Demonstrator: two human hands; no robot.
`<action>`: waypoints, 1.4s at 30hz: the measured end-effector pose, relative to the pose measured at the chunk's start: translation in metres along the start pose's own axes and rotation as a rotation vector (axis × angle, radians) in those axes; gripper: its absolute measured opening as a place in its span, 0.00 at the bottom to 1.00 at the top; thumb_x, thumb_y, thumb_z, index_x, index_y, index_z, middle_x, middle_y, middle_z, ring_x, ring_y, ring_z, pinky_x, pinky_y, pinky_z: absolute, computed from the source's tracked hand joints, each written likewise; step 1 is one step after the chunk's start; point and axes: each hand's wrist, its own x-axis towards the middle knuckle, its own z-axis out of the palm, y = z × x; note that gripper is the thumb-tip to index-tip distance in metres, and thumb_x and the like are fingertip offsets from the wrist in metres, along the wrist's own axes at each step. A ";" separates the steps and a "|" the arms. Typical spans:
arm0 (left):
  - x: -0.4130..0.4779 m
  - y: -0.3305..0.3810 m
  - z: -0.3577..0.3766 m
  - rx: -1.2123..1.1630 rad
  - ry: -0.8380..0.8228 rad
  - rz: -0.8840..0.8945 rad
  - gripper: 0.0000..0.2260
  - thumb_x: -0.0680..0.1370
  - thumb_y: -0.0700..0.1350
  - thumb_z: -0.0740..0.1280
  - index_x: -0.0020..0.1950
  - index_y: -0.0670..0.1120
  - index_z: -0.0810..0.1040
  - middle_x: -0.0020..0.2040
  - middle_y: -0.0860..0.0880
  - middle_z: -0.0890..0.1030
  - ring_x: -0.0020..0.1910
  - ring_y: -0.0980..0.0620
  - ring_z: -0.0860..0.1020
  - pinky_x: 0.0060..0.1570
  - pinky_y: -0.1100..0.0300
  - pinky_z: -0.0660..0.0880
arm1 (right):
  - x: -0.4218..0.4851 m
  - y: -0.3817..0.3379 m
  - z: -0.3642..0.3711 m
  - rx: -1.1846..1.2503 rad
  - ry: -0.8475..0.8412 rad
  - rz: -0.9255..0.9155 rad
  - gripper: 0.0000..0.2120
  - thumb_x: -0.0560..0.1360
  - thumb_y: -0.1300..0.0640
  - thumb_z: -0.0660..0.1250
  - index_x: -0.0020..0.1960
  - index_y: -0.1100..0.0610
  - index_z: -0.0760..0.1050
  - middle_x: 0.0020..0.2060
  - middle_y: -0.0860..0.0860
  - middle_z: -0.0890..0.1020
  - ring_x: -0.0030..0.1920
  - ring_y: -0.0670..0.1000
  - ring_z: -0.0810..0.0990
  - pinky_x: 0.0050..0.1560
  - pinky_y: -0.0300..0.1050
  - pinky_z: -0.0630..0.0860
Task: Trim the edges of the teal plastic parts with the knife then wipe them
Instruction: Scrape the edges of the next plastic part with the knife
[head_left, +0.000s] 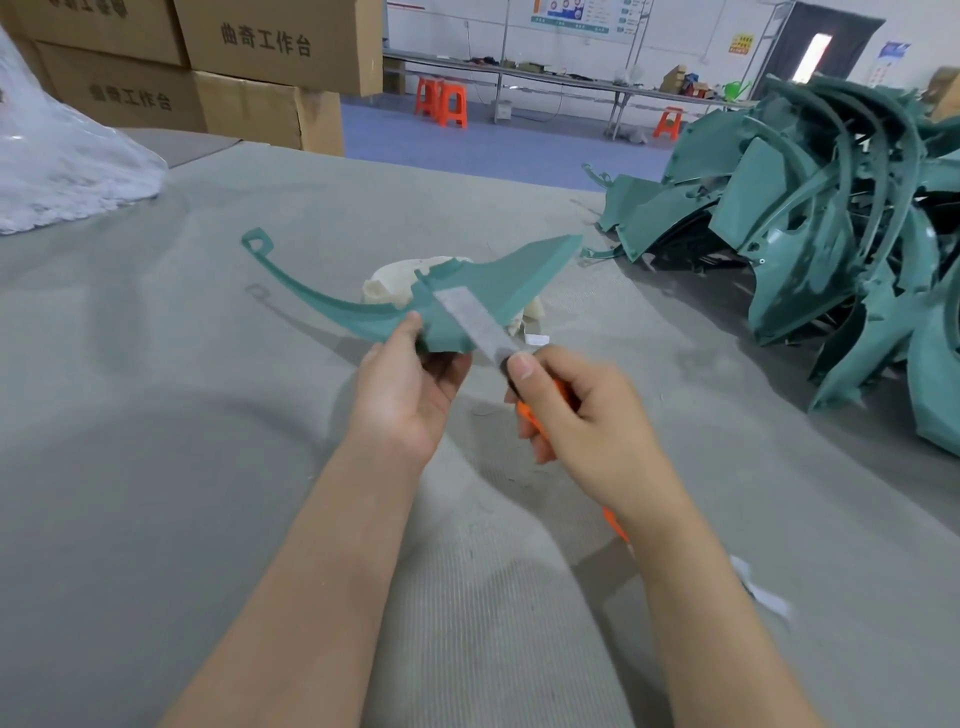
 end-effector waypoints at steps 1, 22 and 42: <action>0.000 0.000 0.000 0.000 -0.008 0.006 0.06 0.82 0.40 0.59 0.50 0.42 0.76 0.40 0.46 0.81 0.33 0.54 0.81 0.33 0.63 0.80 | 0.001 0.000 -0.001 0.014 0.045 0.015 0.23 0.72 0.36 0.60 0.38 0.57 0.74 0.26 0.53 0.76 0.25 0.50 0.74 0.29 0.50 0.75; -0.010 -0.006 0.007 0.064 -0.093 0.088 0.06 0.81 0.38 0.60 0.53 0.43 0.76 0.41 0.47 0.83 0.36 0.52 0.83 0.37 0.63 0.80 | 0.006 0.012 -0.016 -0.368 0.250 -0.069 0.12 0.81 0.56 0.60 0.63 0.50 0.73 0.44 0.45 0.78 0.42 0.46 0.77 0.43 0.26 0.67; -0.010 -0.007 0.003 -0.054 -0.094 0.004 0.14 0.80 0.39 0.61 0.64 0.37 0.75 0.52 0.42 0.83 0.42 0.53 0.83 0.38 0.65 0.79 | 0.004 0.012 0.012 -0.468 0.311 -0.098 0.09 0.79 0.52 0.64 0.56 0.56 0.74 0.43 0.48 0.75 0.37 0.48 0.69 0.35 0.43 0.58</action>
